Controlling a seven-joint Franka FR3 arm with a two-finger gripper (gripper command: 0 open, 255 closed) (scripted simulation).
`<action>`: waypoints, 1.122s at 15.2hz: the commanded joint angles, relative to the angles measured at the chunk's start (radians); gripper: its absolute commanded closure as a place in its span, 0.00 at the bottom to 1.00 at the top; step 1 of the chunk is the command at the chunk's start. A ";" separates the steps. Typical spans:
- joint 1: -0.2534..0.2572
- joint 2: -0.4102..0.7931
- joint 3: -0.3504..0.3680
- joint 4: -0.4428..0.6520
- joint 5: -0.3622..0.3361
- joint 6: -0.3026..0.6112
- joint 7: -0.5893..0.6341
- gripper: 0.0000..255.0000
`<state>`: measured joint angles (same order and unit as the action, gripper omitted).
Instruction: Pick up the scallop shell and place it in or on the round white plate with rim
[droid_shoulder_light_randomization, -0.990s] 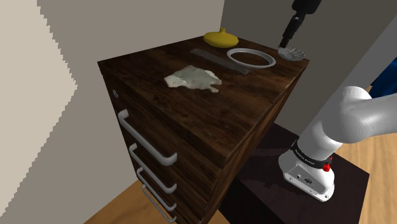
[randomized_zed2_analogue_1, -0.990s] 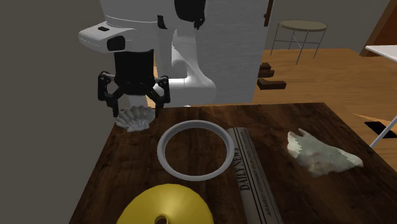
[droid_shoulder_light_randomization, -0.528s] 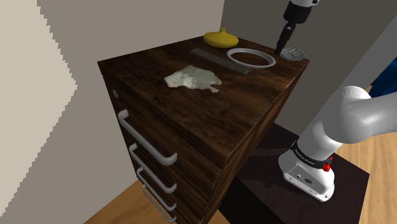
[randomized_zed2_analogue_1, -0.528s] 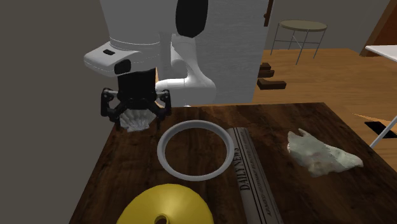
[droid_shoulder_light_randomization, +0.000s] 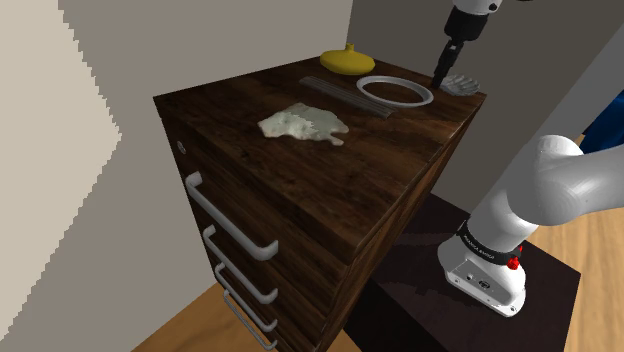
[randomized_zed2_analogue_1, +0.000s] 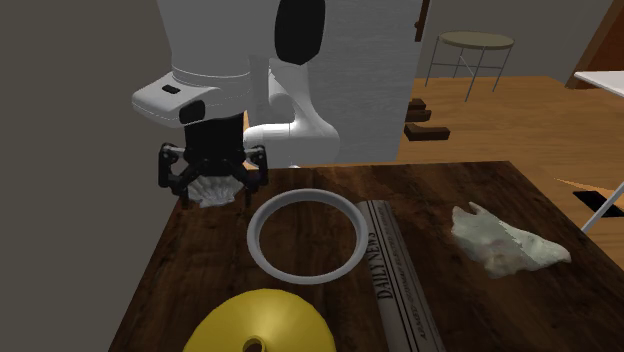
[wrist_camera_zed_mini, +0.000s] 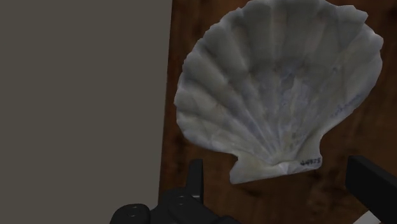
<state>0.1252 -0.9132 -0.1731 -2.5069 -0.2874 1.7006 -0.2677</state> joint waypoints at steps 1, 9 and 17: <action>0.000 0.000 0.000 0.000 0.000 0.000 0.000 1.00; 0.000 0.000 0.000 0.000 0.000 0.000 0.000 1.00; 0.005 0.027 0.012 0.108 0.013 -0.080 -0.014 1.00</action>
<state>0.1296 -0.8907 -0.1622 -2.4176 -0.2756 1.6346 -0.2781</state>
